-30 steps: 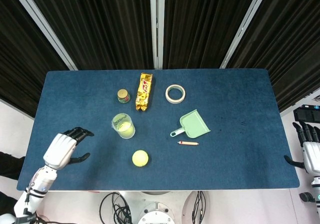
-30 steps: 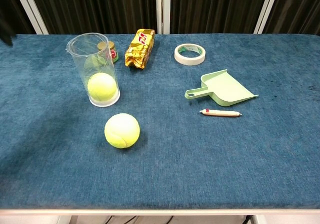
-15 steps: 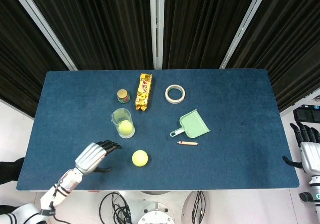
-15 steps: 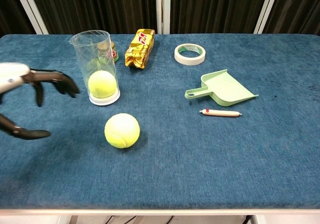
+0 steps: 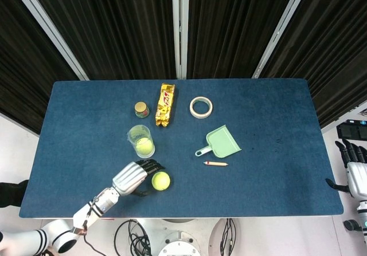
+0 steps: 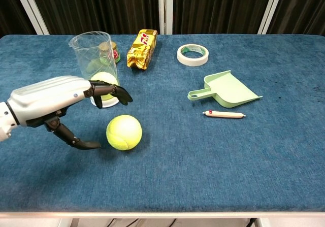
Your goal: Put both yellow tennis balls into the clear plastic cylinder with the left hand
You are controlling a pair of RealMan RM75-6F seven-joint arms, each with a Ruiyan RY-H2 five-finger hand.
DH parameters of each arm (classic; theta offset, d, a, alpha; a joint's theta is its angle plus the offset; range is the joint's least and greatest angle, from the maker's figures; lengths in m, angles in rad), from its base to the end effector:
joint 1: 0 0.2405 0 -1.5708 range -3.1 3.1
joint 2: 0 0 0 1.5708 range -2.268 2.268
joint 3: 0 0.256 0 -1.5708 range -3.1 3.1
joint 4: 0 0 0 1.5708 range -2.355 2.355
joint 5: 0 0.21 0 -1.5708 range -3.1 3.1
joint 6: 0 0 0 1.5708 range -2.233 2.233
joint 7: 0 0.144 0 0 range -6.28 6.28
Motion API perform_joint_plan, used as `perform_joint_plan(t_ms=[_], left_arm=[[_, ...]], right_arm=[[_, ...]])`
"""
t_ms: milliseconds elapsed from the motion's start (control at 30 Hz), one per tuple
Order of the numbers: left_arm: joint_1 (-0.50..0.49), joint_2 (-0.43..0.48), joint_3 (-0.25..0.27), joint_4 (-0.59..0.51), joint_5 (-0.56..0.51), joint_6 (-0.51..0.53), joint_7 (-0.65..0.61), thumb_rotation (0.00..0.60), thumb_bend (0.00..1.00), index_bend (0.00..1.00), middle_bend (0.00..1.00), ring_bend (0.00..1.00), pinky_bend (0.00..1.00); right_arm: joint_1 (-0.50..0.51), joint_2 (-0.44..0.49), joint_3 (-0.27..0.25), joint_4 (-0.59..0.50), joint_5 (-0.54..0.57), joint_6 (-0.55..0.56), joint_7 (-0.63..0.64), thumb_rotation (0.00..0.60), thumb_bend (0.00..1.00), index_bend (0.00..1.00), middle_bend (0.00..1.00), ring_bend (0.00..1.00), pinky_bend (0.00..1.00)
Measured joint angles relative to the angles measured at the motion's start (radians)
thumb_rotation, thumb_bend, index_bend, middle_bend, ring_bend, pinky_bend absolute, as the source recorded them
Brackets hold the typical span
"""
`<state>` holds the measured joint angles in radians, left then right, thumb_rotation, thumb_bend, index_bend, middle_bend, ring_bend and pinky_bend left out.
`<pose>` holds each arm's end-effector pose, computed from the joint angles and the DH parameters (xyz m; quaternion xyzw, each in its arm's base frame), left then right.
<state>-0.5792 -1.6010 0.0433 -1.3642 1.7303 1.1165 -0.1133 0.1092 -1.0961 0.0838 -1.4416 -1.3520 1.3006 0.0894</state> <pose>-0.1738 0.2521 -0.0451 -0.7898 -0.3517 -0.4414 0.2401 -0.3688 -0.1966 0.1810 0.5768 -0.4270 0.3059 0.6256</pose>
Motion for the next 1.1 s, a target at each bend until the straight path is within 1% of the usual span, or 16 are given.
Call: perform_joint_plan(t_ms=[33,133,333,433,500,567,700,800,900,1000,1100], left_arm=[[-0.003,-0.005,0.005,0.006,-0.001,-0.004,-0.004,0.6,0.17,0.11,0.16,0.13,0.33],[-0.01,-0.011,0.015,0.014,-0.002,-0.014,-0.013,0.6,0.17,0.09,0.14,0.12,0.32],[-0.024,-0.036,0.023,0.035,-0.005,-0.028,-0.019,0.6,0.17,0.09,0.15,0.12,0.33],[-0.032,-0.05,0.019,0.052,-0.016,-0.042,-0.014,0.6,0.17,0.13,0.16,0.15,0.37],[-0.037,-0.06,0.015,0.064,-0.024,-0.052,-0.013,0.6,0.17,0.17,0.18,0.18,0.39],[-0.042,-0.075,0.011,0.084,-0.03,-0.056,-0.01,0.6,0.17,0.24,0.22,0.22,0.44],[-0.043,-0.111,0.003,0.128,-0.033,-0.037,-0.009,0.6,0.18,0.39,0.37,0.35,0.57],[-0.041,-0.133,0.002,0.158,-0.027,-0.007,-0.017,0.6,0.19,0.49,0.46,0.45,0.66],[-0.038,-0.149,-0.003,0.18,-0.021,0.028,-0.028,0.6,0.21,0.58,0.54,0.53,0.75],[-0.035,-0.155,-0.008,0.19,-0.012,0.066,-0.04,0.6,0.21,0.61,0.58,0.55,0.78],[-0.031,-0.137,-0.014,0.18,-0.001,0.111,-0.046,0.6,0.21,0.62,0.58,0.56,0.78]], right_arm=[[0.0,0.0,0.0,0.0,0.001,-0.001,0.001,0.6,0.09,0.0,0.0,0.0,0.0],[0.001,0.0,0.0,0.0,0.002,-0.004,0.001,0.6,0.09,0.0,0.0,0.0,0.0],[0.001,0.0,0.0,-0.003,0.006,-0.007,-0.003,0.6,0.09,0.0,0.0,0.0,0.0],[0.0,0.002,0.001,-0.005,0.008,-0.006,-0.001,0.6,0.09,0.0,0.0,0.0,0.0],[0.0,0.003,0.001,-0.006,0.006,-0.004,0.001,0.6,0.09,0.0,0.0,0.0,0.0],[0.0,0.003,-0.001,-0.006,0.004,-0.005,0.001,0.6,0.09,0.0,0.0,0.0,0.0],[0.0,0.005,-0.001,-0.007,0.003,-0.006,0.003,0.6,0.09,0.0,0.0,0.0,0.0],[0.0,0.005,-0.001,-0.005,0.003,-0.008,0.006,0.6,0.09,0.0,0.0,0.0,0.0],[0.0,0.005,-0.002,-0.004,0.003,-0.009,0.008,0.6,0.09,0.0,0.0,0.0,0.0],[0.0,0.007,-0.002,-0.006,0.001,-0.007,0.009,0.6,0.09,0.0,0.0,0.0,0.0],[-0.002,0.008,-0.001,-0.009,-0.003,0.0,0.011,0.6,0.09,0.0,0.0,0.0,0.0]])
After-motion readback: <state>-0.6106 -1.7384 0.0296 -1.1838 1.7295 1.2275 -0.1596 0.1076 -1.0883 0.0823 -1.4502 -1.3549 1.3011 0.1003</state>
